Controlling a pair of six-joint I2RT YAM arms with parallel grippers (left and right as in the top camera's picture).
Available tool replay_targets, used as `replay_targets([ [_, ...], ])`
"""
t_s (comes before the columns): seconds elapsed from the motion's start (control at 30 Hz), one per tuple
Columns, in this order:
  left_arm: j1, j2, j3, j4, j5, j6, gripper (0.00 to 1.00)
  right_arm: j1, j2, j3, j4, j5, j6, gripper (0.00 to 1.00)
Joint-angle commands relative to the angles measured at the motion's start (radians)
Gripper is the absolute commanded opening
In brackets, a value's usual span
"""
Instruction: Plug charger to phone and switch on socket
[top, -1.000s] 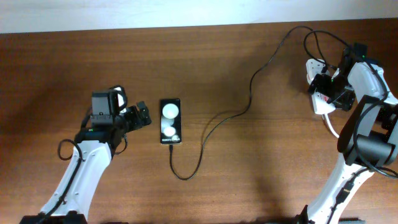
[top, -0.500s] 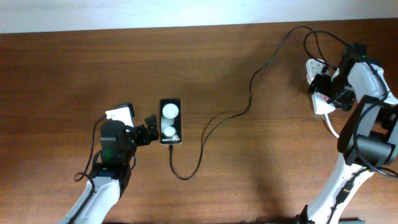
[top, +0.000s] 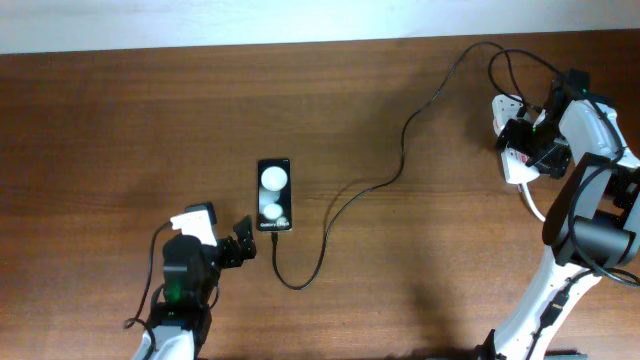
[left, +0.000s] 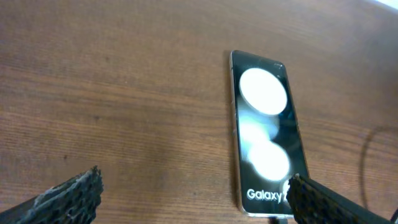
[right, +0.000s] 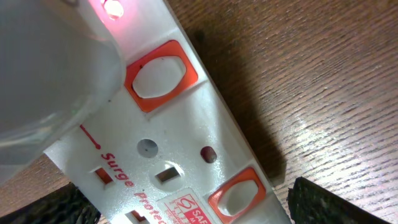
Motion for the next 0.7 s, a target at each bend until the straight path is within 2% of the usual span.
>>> replay_targets([
  [0.0, -0.002, -0.093, -0.111, 0.095, -0.005, 0.012, 0.99, 0.002, 0.013, -0.011, -0.003, 0.020, 0.000, 0.99],
  [0.1, 0.000, -0.143, -0.134, 0.072, -0.016, 0.013, 0.99, 0.002, 0.013, -0.011, -0.003, 0.020, 0.000, 0.99],
  [0.27, 0.000, -0.371, -0.134, -0.196, -0.029, 0.014, 0.99, 0.002, 0.013, -0.011, -0.003, 0.020, 0.000, 0.99],
  [0.3, 0.000, -0.412, -0.134, -0.254, -0.035, 0.033, 0.99, 0.002, 0.013, -0.011, -0.003, 0.020, 0.000, 0.99],
  [0.33, 0.000, -0.490, -0.134, -0.367, -0.035, 0.101, 0.99, 0.002, 0.013, -0.011, -0.003, 0.020, 0.000, 0.99],
  [0.43, 0.000, -0.587, -0.134, -0.463, -0.035, 0.153, 0.99, 0.002, 0.013, -0.011, -0.003, 0.020, 0.000, 0.99],
  [0.6, 0.000, -0.731, -0.134, -0.478, -0.046, 0.179, 0.99, 0.002, 0.013, -0.011, -0.003, 0.020, 0.000, 0.99],
  [0.67, 0.000, -0.789, -0.134, -0.478, -0.046, 0.224, 0.99, 0.002, 0.013, -0.011, -0.003, 0.020, 0.000, 0.99],
])
